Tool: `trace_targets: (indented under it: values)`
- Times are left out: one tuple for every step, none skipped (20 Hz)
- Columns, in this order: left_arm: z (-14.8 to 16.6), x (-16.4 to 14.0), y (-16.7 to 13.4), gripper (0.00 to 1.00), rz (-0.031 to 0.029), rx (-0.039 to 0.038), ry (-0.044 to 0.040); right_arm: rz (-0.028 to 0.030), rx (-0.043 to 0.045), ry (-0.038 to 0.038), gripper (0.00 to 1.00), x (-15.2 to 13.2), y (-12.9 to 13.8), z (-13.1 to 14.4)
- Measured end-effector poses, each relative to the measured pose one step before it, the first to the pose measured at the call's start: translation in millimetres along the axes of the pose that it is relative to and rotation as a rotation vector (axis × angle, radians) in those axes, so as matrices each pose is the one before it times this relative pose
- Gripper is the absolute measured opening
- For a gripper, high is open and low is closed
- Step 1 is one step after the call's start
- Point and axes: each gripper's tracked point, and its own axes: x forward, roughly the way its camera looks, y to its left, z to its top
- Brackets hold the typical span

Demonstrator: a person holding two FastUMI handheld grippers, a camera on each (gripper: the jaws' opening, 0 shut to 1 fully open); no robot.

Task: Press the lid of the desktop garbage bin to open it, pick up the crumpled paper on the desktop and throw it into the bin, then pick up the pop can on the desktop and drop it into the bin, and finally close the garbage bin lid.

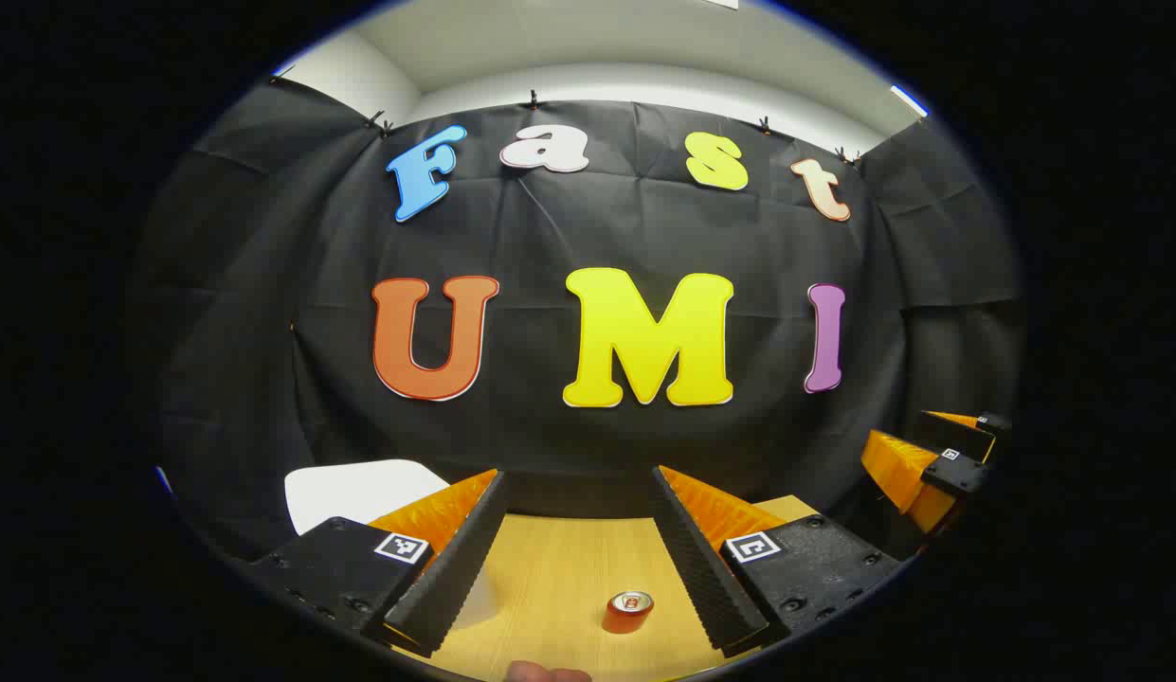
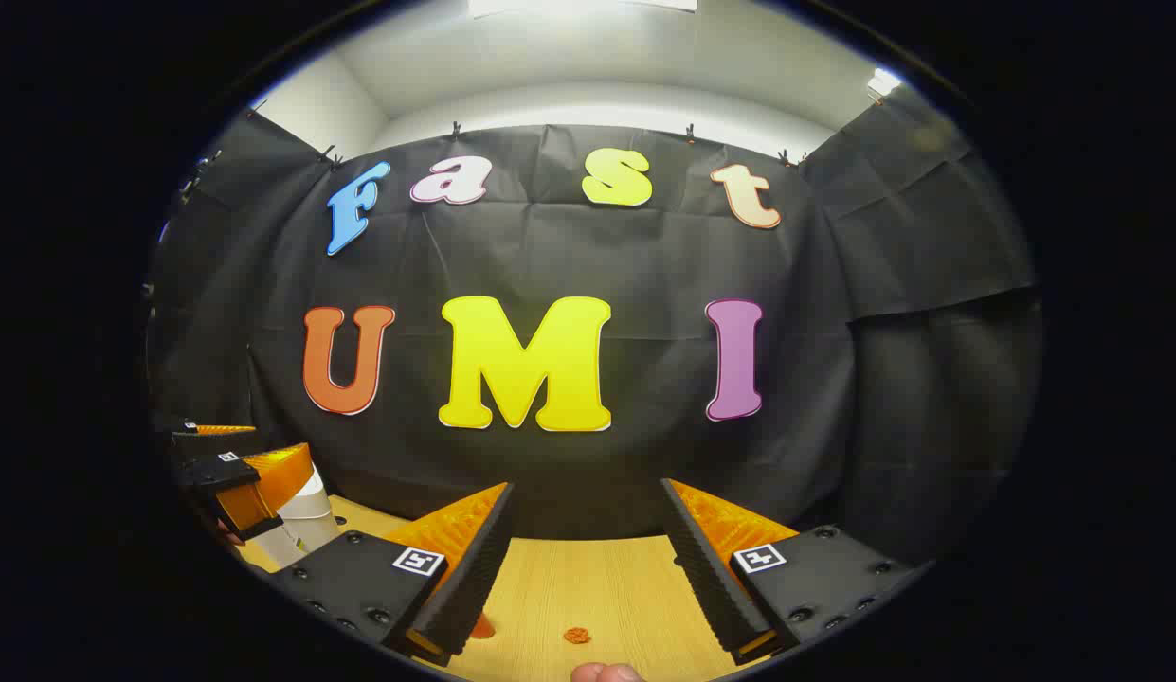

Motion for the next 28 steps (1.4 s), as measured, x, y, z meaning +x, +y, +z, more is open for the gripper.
trace_targets:
  values:
    - [1.27,0.2,0.36,0.98,0.00234,0.00754,-0.00513,0.0,0.0,0.0,0.94,0.0,0.0,0.0]
    - [1.58,0.61,-0.26,0.98,0.00238,0.0082,-0.00386,0.0,0.0,0.0,0.94,0.0,0.0,0.0]
    - [0.76,1.12,-0.76,0.98,0.00144,0.00729,-0.00027,0.0,0.0,0.0,0.94,0.0,0.0,0.0]
    - [0.43,-0.51,-1.81,0.98,-0.00108,0.00106,-0.00207,0.0,0.0,0.0,0.94,0.0,0.0,0.0]
    - [-0.66,-0.15,-1.13,0.98,-0.0047,-0.00483,0.00181,0.0,0.0,0.0,0.94,0.0,0.0,0.0]
    - [-2.07,0.94,-1.53,0.98,-0.00294,-0.00587,0.00496,0.0,0.0,0.0,0.94,0.0,0.0,0.0]
    - [-1.96,0.44,-2.2,0.98,-0.00006,-0.0046,0.0061,0.0,0.0,0.0,0.94,0.0,0.0,0.0]
    - [-2.72,0.04,-0.27,0.98,0.00087,-0.00215,0.01014,0.0,0.0,0.0,0.94,0.0,0.0,0.0]
    - [-1.87,0.61,-1.45,0.98,-0.00189,-0.00232,0.00842,0.0,0.0,0.0,0.94,0.0,0.0,0.0]
    - [-0.87,1.76,-2.48,0.98,-0.00555,-0.00283,0.00466,0.0,0.0,0.0,0.94,0.0,0.0,0.0]
    - [0.98,0.66,-1.5,0.98,-0.0026,0.00054,0.00286,0.0,0.0,0.0,0.94,0.0,0.0,0.0]
    - [-0.31,0.57,-0.31,0.98,0.00028,0.00305,0.00058,0.0,0.0,0.0,0.94,0.0,0.0,0.0]
    - [0.41,-0.09,0.32,0.98,0.00009,0.0043,-0.00025,0.0,0.0,0.0,0.94,0.0,0.0,0.0]
    - [0.02,0.39,0.64,0.98,-0.00076,0.00323,-0.00237,0.0,0.0,0.0,0.94,0.0,0.0,0.0]
    - [0.61,0.99,0.33,0.98,0.00246,0.00207,-0.00185,0.0,0.0,0.0,0.94,0.0,0.0,0.0]
    - [-1.24,0.47,2.18,0.98,0.0104,0.00428,0.00416,0.00195,-0.00638,-0.00705,0.94,1.32,-1.68,1.5]
    - [-0.97,0.18,2.58,0.98,0.00719,0.00037,0.00202,0.00406,-0.00557,-0.01215,0.94,1.76,-0.17,2.63]
    - [0.34,0.63,-0.76,0.98,-0.00096,-0.00149,0.00109,0.00151,-0.00451,-0.00625,0.94,0.77,-0.67,0.22]
    - [-0.15,1.02,0.92,0.98,0.0037,0.00102,0.00022,0.00077,-0.0045,0.00102,0.94,-0.26,-0.58,0.93]
    - [0.7,-0.09,0.52,0.98,0.00577,0.00298,-0.00178,-0.00071,0.00185,0.00633,0.94,-0.28,-0.17,-2.43]
    - [1.64,0.52,1.68,0.98,0.00394,0.00117,-0.00252,0.0,0.0043,0.00484,0.94,0.07,0.14,0.09]
    - [1.6,0.59,-0.62,0.98,0.00601,0.00328,-0.00237,0.00117,0.00585,0.00589,0.94,-0.03,0.29,-2.0]
    - [2.61,1.07,-0.83,0.98,0.00109,0.00582,-0.00453,0.00023,0.00502,0.00198,0.94,0.41,-0.21,0.77]
    - [1.7,1.2,-2.88,0.98,-0.00308,0.00704,-0.00493,-0.0018,0.00176,-0.00131,0.94,-0.16,-0.62,0.74]
    - [2.08,0.57,-2.89,0.98,-0.00535,0.00631,-0.00628,0.00041,0.00002,-0.0006,0.94,0.59,-0.18,0.83]
    - [2.51,1.1,-0.87,0.98,-0.00131,0.00524,-0.00549,0.00018,0.0008,-0.00026,0.94,0.44,-0.03,-0.07]
    - [2.24,1.23,-0.61,0.98,0.00282,0.00126,-0.00366,0.00121,0.0022,0.00397,0.94,1.2,-0.28,0.08]
    - [0.0,0.41,0.67,0.98,0.00837,-0.00472,-0.00306,0.00368,0.00326,0.00537,0.94,3.62,-1.17,0.62]
